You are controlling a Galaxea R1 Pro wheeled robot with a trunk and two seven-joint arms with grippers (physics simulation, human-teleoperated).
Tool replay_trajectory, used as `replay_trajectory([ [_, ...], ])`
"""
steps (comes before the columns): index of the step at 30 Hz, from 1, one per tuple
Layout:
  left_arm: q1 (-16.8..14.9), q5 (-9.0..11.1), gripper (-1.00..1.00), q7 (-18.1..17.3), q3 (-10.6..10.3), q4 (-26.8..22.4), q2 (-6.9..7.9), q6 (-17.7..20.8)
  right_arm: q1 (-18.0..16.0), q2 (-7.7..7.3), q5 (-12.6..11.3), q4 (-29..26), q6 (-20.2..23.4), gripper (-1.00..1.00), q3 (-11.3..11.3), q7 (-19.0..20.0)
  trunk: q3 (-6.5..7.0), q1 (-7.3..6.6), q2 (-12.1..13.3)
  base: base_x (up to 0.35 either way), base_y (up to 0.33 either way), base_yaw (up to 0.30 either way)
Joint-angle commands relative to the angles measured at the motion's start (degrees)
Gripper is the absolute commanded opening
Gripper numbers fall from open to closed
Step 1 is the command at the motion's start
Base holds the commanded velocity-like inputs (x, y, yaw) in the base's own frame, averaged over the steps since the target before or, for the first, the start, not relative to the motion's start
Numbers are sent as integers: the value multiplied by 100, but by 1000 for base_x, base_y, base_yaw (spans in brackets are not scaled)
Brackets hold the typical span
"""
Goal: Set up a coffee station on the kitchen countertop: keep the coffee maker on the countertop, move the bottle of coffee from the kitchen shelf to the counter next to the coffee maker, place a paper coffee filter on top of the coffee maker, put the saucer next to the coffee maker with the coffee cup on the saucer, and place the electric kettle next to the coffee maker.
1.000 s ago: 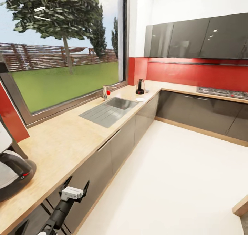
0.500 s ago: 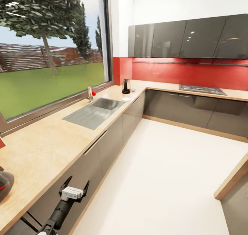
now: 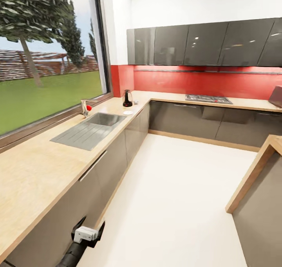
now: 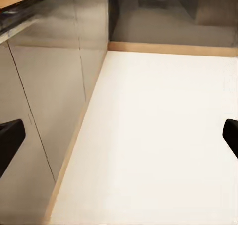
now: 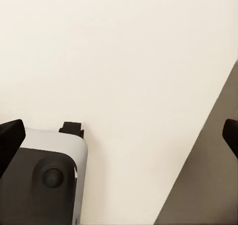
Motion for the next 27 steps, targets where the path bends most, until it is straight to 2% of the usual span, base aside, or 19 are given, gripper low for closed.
replay_trajectory([
  [1,-6,-28,100,-27,-8,111,-3,-21,-6,0,49,5,-15,100,-49,-3,-12,3,-12,0,0,-268],
  [5,-5,-38,100,-16,-246,769,14,-16,-6,-1,49,5,-15,100,-54,-5,-12,3,-12,0,0,-268],
  [8,-3,-39,100,10,-304,1200,44,4,-6,-4,49,5,-15,100,-55,-7,-12,3,-12,0,0,-268],
  [11,-8,-48,100,50,-324,2084,93,27,-6,-9,49,5,-15,100,-61,-11,-12,3,-12,0,0,-268],
  [12,-9,-54,100,103,-328,2929,266,43,-6,-7,49,5,-15,100,-58,-11,-12,3,-12,0,0,-268],
  [16,-6,-36,100,446,-316,4040,668,60,-6,-6,49,5,-15,100,-57,-12,-12,3,-12,0,0,-268],
  [19,-2,-31,100,766,-328,4756,815,62,-6,-1,49,8,-15,100,-57,-6,-12,3,-12,0,0,-268],
  [23,5,-37,100,989,-357,5313,837,143,-6,2,49,13,-15,100,-57,-4,-12,3,-12,0,0,-238],
  [27,24,-34,100,1222,-360,5528,828,634,-6,19,49,13,-15,100,-54,3,-12,3,-12,0,0,-73],
])
